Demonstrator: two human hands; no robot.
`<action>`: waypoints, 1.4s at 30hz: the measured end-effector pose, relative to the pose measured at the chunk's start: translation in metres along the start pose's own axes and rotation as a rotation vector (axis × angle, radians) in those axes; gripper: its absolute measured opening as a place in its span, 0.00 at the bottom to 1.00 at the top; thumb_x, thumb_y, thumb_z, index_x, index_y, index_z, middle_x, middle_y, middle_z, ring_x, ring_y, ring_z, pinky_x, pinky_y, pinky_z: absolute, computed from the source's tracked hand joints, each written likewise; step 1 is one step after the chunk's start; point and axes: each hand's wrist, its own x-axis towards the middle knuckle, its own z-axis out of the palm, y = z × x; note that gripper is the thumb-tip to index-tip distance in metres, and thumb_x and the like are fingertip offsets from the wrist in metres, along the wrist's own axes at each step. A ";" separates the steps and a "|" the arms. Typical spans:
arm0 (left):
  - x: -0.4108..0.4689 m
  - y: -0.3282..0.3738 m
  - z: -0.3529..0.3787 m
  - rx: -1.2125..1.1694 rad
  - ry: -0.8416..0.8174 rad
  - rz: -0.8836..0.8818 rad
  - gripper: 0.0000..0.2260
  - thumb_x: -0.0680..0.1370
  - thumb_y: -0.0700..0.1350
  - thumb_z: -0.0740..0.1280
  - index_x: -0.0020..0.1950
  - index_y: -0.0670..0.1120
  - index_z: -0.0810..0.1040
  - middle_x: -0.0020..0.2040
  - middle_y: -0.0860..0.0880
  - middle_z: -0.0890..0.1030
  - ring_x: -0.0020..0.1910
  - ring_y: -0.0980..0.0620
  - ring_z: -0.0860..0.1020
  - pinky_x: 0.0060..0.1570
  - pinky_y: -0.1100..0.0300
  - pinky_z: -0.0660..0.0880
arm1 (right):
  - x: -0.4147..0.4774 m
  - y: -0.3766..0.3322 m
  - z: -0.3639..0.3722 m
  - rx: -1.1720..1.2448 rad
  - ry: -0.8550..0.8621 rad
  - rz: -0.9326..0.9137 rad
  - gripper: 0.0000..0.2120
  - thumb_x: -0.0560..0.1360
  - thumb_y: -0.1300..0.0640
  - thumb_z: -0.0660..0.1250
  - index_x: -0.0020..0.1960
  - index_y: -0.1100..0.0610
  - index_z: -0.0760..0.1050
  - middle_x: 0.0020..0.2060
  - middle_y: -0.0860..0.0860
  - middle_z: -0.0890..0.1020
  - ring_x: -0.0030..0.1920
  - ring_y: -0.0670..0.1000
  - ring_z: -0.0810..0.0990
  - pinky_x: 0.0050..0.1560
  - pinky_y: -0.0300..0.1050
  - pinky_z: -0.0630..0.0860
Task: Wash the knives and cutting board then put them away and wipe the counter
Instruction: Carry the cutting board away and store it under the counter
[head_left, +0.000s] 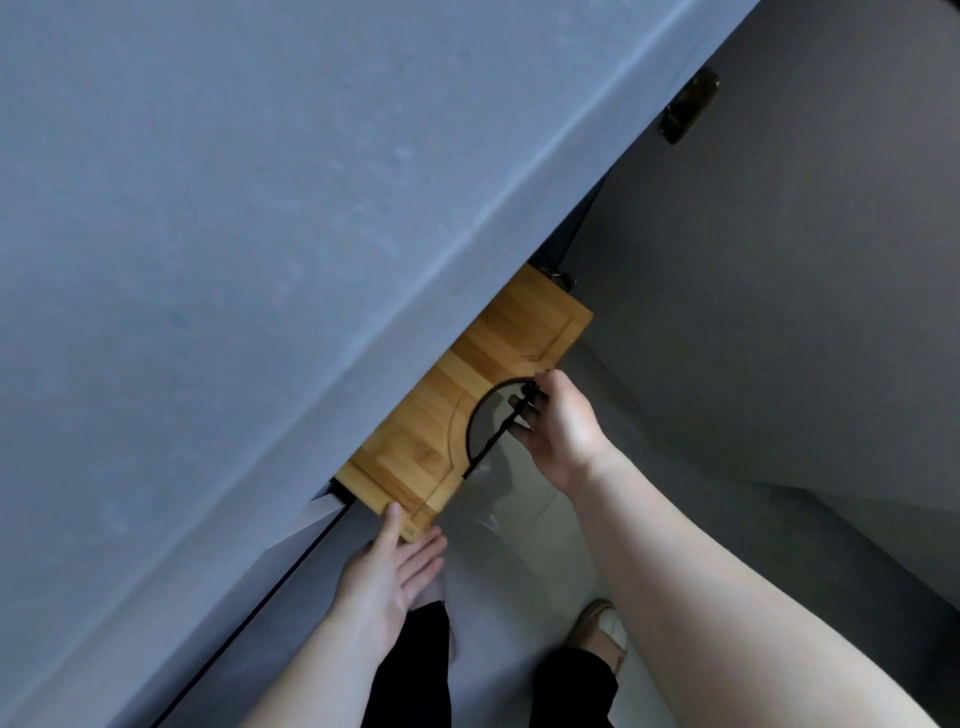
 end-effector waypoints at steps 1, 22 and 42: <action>0.001 0.003 0.001 -0.010 0.004 0.007 0.25 0.79 0.53 0.54 0.67 0.34 0.65 0.50 0.40 0.77 0.46 0.47 0.77 0.51 0.57 0.70 | 0.002 -0.001 0.008 -0.005 -0.020 0.004 0.12 0.78 0.59 0.52 0.36 0.55 0.65 0.34 0.50 0.70 0.37 0.49 0.70 0.46 0.45 0.69; -0.043 0.028 0.024 0.104 -0.054 0.192 0.11 0.81 0.43 0.54 0.61 0.47 0.70 0.50 0.46 0.79 0.48 0.47 0.77 0.47 0.57 0.72 | 0.019 -0.010 0.054 -0.319 -0.184 -0.196 0.20 0.78 0.61 0.53 0.70 0.56 0.63 0.50 0.49 0.72 0.46 0.45 0.71 0.47 0.38 0.67; -0.275 0.099 0.128 1.312 0.138 1.579 0.12 0.76 0.40 0.62 0.56 0.41 0.79 0.58 0.45 0.78 0.59 0.47 0.74 0.58 0.57 0.64 | -0.245 -0.138 -0.199 -1.015 0.944 -0.865 0.25 0.74 0.62 0.60 0.71 0.61 0.63 0.73 0.59 0.61 0.75 0.59 0.54 0.74 0.51 0.45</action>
